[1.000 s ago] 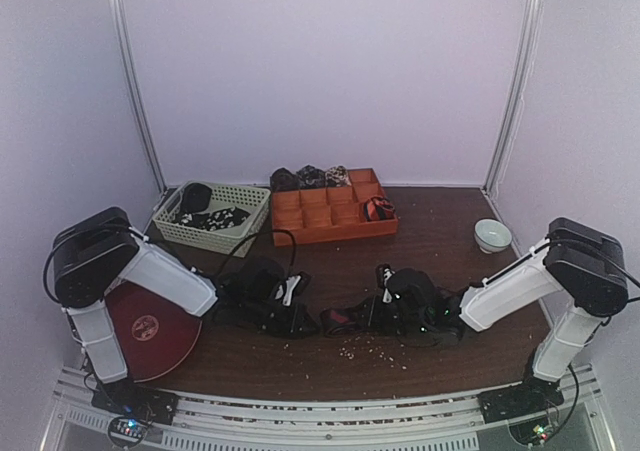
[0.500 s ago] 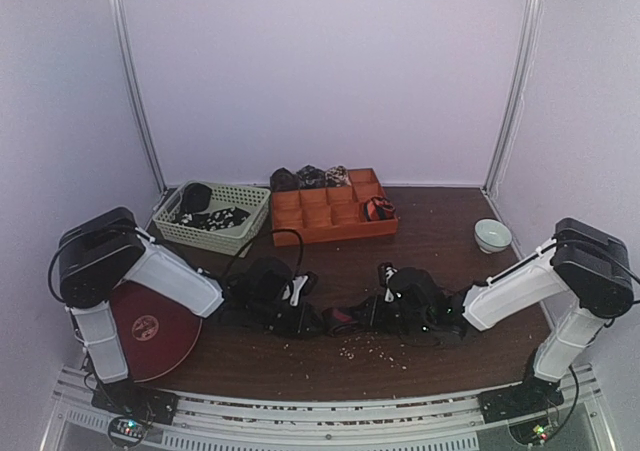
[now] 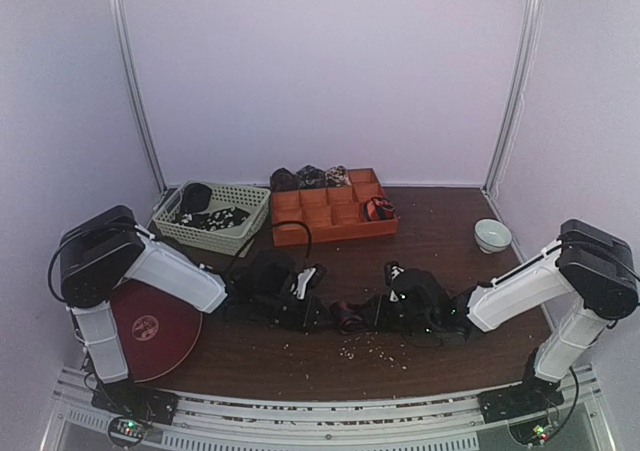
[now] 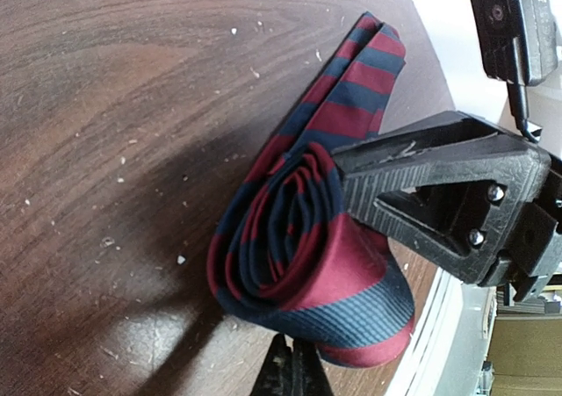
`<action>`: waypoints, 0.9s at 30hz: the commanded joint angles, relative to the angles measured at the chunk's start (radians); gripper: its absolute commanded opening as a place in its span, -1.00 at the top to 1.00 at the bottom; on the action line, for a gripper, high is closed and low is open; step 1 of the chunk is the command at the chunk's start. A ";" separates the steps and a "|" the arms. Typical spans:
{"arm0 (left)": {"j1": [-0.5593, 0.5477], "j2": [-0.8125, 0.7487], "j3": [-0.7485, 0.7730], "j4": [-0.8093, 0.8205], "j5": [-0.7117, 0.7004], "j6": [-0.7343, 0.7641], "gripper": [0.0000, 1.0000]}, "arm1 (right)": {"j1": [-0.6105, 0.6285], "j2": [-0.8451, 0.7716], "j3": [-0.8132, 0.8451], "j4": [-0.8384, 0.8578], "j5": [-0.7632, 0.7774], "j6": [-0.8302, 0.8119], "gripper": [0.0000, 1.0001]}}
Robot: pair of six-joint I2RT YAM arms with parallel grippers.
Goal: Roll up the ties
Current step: Roll the tie at the center of the board.
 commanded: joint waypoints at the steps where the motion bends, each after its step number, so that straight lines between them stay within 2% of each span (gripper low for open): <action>1: -0.003 0.011 -0.030 0.051 -0.025 0.008 1.00 | 0.002 0.027 -0.039 0.124 -0.084 0.071 0.55; 5: -0.003 0.016 -0.087 0.104 -0.026 -0.017 1.00 | 0.004 0.077 -0.040 0.221 -0.123 0.131 0.54; 10: -0.003 0.017 -0.106 0.115 -0.034 -0.015 1.00 | 0.008 0.102 -0.035 0.262 -0.130 0.157 0.53; 20: -0.003 0.014 -0.080 0.089 -0.033 0.006 1.00 | -0.004 -0.022 0.010 -0.007 -0.037 0.016 0.36; 27: -0.003 0.018 -0.077 0.088 -0.035 0.007 1.00 | -0.004 -0.008 0.023 -0.034 -0.053 -0.001 0.53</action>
